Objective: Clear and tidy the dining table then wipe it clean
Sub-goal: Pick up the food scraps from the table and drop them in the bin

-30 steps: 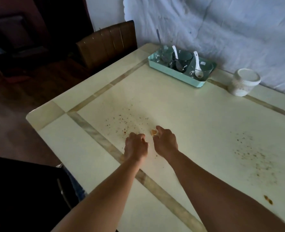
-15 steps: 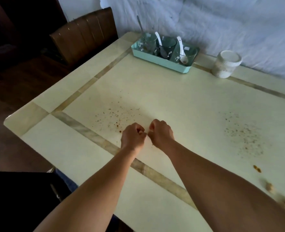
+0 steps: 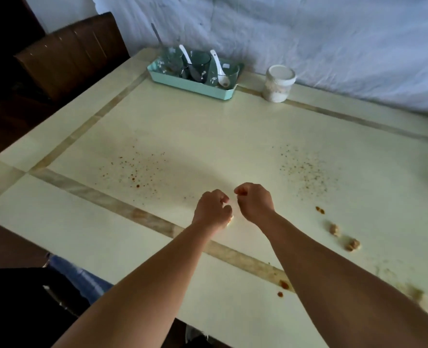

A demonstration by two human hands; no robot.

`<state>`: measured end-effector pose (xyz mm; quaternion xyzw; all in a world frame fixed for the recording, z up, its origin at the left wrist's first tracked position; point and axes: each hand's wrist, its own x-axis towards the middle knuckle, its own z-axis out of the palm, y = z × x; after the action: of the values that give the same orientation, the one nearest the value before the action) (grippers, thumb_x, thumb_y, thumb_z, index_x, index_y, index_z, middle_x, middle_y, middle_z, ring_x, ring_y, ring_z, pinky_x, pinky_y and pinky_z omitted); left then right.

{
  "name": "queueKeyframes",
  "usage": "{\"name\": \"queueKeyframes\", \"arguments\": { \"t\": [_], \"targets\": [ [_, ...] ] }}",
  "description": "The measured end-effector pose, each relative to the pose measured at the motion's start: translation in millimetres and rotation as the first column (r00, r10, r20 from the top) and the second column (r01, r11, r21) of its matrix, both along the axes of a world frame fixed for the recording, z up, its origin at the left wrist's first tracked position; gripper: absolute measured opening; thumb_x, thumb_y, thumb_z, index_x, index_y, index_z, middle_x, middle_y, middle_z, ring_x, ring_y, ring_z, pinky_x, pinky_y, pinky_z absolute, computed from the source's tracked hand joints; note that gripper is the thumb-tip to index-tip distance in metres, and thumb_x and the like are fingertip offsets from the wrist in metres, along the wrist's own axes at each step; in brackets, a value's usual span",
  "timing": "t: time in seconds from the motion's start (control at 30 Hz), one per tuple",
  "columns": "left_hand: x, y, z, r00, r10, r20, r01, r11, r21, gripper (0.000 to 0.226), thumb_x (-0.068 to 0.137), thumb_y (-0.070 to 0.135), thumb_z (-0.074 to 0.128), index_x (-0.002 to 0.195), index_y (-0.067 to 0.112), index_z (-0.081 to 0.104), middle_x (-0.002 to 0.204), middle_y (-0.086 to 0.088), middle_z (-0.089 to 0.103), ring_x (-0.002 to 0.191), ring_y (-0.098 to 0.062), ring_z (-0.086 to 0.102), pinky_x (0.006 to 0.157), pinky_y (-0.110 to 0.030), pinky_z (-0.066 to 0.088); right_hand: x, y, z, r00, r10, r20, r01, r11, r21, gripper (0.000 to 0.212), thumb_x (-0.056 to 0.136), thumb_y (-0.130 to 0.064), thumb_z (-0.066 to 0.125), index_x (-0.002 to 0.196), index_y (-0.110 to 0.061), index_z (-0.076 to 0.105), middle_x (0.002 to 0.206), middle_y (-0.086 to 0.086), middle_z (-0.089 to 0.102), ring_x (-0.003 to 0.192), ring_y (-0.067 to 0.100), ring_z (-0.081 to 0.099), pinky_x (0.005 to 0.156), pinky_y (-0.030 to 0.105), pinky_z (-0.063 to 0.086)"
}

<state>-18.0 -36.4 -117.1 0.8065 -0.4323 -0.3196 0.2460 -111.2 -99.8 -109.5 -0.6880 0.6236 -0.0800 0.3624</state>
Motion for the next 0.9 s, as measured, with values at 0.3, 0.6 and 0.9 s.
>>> {"name": "queueKeyframes", "arguments": {
  "t": [0.3, 0.6, 0.9],
  "targets": [
    [-42, 9, -2, 0.982, 0.028, 0.184, -0.043, 0.996, 0.074, 0.01, 0.081, 0.019, 0.062, 0.09, 0.017, 0.063, 0.105, -0.009, 0.061, 0.093, -0.023, 0.061, 0.087, -0.032, 0.051, -81, 18, 1, 0.998, -0.03, 0.051, 0.029, 0.999, 0.019, 0.037, 0.09, -0.001, 0.037, 0.106, -0.019, 0.066, 0.117, 0.004, 0.062, 0.097, 0.019, 0.057, 0.072, 0.025, 0.043],
    [-143, -19, 11, 0.994, -0.111, 0.002, 0.111, 0.992, -0.06, 0.013, 0.078, 0.02, 0.061, 0.09, 0.015, 0.063, 0.098, -0.008, 0.063, 0.081, -0.017, 0.058, 0.068, -0.024, 0.043, -163, 8, 8, 0.983, -0.183, -0.007, 0.182, 0.98, -0.078, 0.028, 0.098, -0.019, 0.038, 0.114, -0.023, 0.06, 0.123, 0.003, 0.056, 0.088, 0.016, 0.052, 0.075, 0.029, 0.041],
    [-222, -50, 7, 0.918, -0.392, 0.059, 0.396, 0.914, -0.09, 0.037, 0.09, 0.016, 0.053, 0.127, 0.011, 0.051, 0.132, -0.009, 0.047, 0.115, -0.022, 0.054, 0.097, -0.028, 0.043, -252, 10, -2, 0.954, -0.242, -0.179, 0.239, 0.97, -0.039, 0.036, 0.093, -0.03, 0.055, 0.128, -0.023, 0.05, 0.132, 0.008, 0.041, 0.101, 0.028, 0.062, 0.075, 0.032, 0.045]
  ]
}}
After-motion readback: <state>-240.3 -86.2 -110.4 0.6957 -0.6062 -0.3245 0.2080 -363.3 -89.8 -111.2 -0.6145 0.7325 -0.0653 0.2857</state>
